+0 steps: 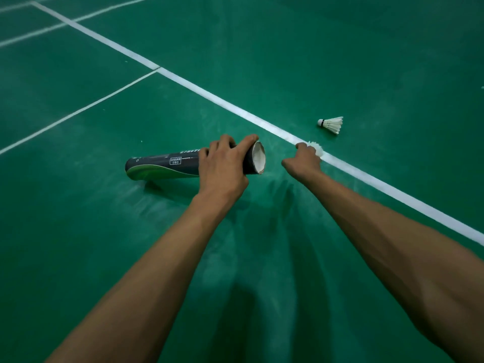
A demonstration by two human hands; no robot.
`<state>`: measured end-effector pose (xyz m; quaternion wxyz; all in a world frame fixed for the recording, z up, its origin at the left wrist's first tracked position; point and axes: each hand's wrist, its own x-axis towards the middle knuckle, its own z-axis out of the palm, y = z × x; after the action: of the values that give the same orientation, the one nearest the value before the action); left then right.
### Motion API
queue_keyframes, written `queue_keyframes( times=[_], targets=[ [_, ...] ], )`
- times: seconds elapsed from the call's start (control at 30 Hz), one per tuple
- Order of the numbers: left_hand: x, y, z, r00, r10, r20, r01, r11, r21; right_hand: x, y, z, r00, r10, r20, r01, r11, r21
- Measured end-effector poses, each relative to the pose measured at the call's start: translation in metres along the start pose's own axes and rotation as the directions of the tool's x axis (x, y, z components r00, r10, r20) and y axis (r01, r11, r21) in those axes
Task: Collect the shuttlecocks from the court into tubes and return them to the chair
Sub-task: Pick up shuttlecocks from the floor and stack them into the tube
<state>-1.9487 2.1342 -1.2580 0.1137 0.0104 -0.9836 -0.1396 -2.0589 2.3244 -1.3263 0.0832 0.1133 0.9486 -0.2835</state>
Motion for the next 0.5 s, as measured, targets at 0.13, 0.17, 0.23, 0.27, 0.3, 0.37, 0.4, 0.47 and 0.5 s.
queue_keyframes(
  times=[0.13, 0.17, 0.23, 0.27, 0.3, 0.37, 0.4, 0.47, 0.5],
  targets=[
    [0.001, 0.019, 0.009, 0.997, 0.014, 0.07, -0.015, 1.0, 0.007, 0.027, 0.024, -0.001, 0.996, 0.059, -0.073, -0.064, 0.996, -0.058],
    [0.001, 0.023, 0.009, 0.996, 0.018, 0.089, -0.02, 1.0, 0.016, 0.033, 0.031, -0.004, 0.991, 0.072, -0.109, -0.076, 0.997, -0.033],
    [0.004, 0.028, 0.007, 0.993, 0.016, 0.117, -0.02, 0.999, 0.034, 0.045, 0.042, -0.01, 0.989, 0.083, -0.122, -0.084, 0.997, 0.003],
    [0.007, 0.031, 0.006, 0.992, 0.012, 0.124, -0.017, 0.999, 0.041, 0.05, 0.047, -0.013, 0.992, 0.091, -0.091, -0.091, 0.996, 0.004],
    [0.01, 0.033, 0.005, 0.992, 0.007, 0.127, -0.013, 0.999, 0.049, 0.055, 0.052, -0.017, 0.994, 0.098, -0.052, -0.098, 0.995, -0.007],
    [0.017, 0.039, 0.006, 0.992, -0.003, 0.127, -0.005, 0.998, 0.069, 0.063, 0.062, -0.022, 0.995, 0.093, 0.022, -0.092, 0.995, -0.04],
    [0.02, 0.044, 0.007, 0.992, -0.007, 0.13, -0.004, 0.997, 0.083, 0.065, 0.066, -0.022, 0.996, 0.078, 0.05, -0.076, 0.996, -0.052],
    [0.024, 0.054, 0.012, 0.989, -0.006, 0.148, -0.011, 0.994, 0.112, 0.067, 0.07, -0.017, 0.997, 0.048, 0.067, -0.043, 0.997, -0.066],
    [0.025, 0.06, 0.014, 0.987, -0.001, 0.162, -0.019, 0.993, 0.119, 0.066, 0.071, -0.015, 0.997, 0.044, 0.059, -0.04, 0.997, -0.068]
  ],
)
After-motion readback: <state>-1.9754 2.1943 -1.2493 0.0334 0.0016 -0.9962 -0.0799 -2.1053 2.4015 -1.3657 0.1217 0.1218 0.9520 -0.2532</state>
